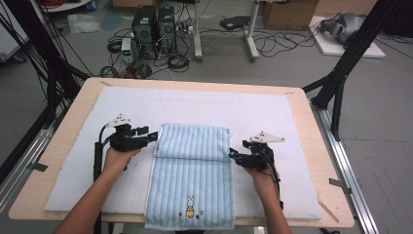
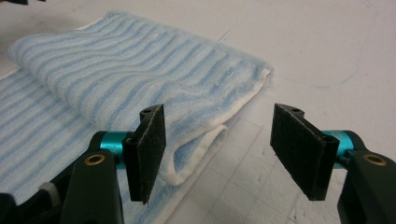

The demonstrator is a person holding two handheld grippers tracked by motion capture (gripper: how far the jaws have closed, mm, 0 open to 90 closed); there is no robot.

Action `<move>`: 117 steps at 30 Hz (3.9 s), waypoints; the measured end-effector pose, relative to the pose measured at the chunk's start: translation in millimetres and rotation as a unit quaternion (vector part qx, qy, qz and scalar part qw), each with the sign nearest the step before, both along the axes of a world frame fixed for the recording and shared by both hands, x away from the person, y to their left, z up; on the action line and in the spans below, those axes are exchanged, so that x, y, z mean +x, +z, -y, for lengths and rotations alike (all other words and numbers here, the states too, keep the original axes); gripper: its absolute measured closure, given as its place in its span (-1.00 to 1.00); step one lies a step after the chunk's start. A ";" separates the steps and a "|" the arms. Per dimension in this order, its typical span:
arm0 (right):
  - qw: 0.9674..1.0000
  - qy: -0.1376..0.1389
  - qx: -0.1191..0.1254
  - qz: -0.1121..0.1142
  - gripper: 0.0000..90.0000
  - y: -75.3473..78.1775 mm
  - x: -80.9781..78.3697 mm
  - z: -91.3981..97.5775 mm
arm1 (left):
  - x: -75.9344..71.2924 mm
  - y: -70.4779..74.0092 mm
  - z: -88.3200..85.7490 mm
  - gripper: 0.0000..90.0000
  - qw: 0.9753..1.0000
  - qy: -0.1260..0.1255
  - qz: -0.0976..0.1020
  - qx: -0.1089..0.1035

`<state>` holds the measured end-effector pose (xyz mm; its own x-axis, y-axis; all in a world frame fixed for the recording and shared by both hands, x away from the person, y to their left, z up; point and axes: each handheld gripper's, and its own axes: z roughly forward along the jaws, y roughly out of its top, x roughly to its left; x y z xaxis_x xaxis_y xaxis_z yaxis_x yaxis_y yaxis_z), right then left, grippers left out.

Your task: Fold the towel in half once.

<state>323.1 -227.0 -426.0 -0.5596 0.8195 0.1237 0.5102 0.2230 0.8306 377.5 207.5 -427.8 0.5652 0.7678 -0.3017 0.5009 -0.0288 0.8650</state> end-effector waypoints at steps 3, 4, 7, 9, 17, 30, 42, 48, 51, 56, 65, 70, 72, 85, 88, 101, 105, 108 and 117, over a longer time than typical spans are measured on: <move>1.000 0.001 0.000 0.001 -0.23 1.1 -0.2 2.2 | 12.5 -0.2 4.2 -0.15 1.000 0.010 -0.012 -0.005; 1.000 -0.001 -0.001 0.002 -0.23 1.6 -0.4 2.8 | 16.8 -1.3 6.7 -0.17 1.000 0.011 -0.017 0.001; 1.000 -0.002 -0.002 0.006 -0.24 2.4 -0.1 6.1 | 24.2 -3.8 12.3 -0.21 1.000 0.011 -0.025 0.010; 1.000 -0.004 -0.001 0.004 -0.24 2.6 -0.1 7.3 | 28.7 -6.3 16.2 -0.21 0.999 0.011 -0.036 0.022; 1.000 -0.004 -0.003 0.002 -0.24 2.2 0.3 8.2 | 43.1 -13.9 32.6 -0.18 0.997 0.017 -0.054 0.056; 1.000 -0.006 -0.003 -0.001 -0.24 0.8 1.6 9.9 | 39.4 -21.2 44.7 0.73 0.988 -0.014 -0.033 0.149; 1.000 -0.008 0.002 -0.003 -0.24 -1.0 3.9 10.4 | 33.1 -11.3 36.3 0.94 0.997 -0.028 -0.032 0.062; 1.000 -0.013 0.008 -0.001 -0.25 4.0 12.2 5.3 | 23.6 -2.9 29.7 0.94 0.999 -0.035 -0.015 0.029; 1.000 -0.015 0.008 -0.004 -0.25 7.8 21.7 1.2 | 21.3 -0.6 26.5 0.94 0.999 -0.038 -0.011 0.019; 1.000 -0.014 -0.009 -0.022 -0.18 8.1 46.3 -10.8 | 20.6 1.2 23.7 0.94 0.999 -0.039 -0.011 0.011; 0.995 -0.018 -0.062 -0.072 0.00 -8.4 85.0 -41.5 | 20.1 1.2 23.5 0.94 0.999 -0.043 -0.014 0.008; 0.993 -0.020 -0.091 -0.076 0.15 -14.9 90.7 -52.4 | 20.3 0.3 22.6 0.94 0.999 -0.045 -0.016 0.006; 0.992 -0.025 -0.097 -0.074 0.21 -14.8 90.9 -53.0 | 20.6 -0.2 22.4 0.94 0.999 -0.044 -0.017 0.007; 0.997 -0.002 -0.066 -0.048 0.88 -4.8 84.0 -49.7 | 16.2 7.4 14.5 0.94 0.999 -0.043 -0.008 -0.015; 0.998 0.007 -0.053 -0.031 0.88 3.4 74.7 -45.9 | 10.4 13.8 10.8 0.94 0.998 -0.053 -0.001 -0.017; 0.998 0.053 -0.003 0.022 0.88 27.3 17.8 -32.4 | -33.9 9.6 1.4 0.94 0.996 -0.078 0.007 -0.036; 0.997 0.069 0.015 0.036 0.88 22.9 -1.1 -26.7 | -49.2 3.4 -5.2 0.94 0.995 -0.088 0.000 -0.053; 0.996 0.077 0.028 0.028 0.88 17.4 -13.3 -22.4 | -58.8 0.8 -8.3 0.94 0.994 -0.096 -0.007 -0.060; 0.995 0.096 0.020 0.000 0.88 3.7 -36.7 -17.1 | -76.9 -10.9 -3.7 0.93 0.991 -0.124 -0.028 -0.033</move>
<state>286.4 -209.9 -422.3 -0.7052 0.6922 0.1533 0.4608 0.2832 0.8411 300.6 211.2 -438.7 0.7147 0.5852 -0.3831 0.5333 -0.1014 0.8398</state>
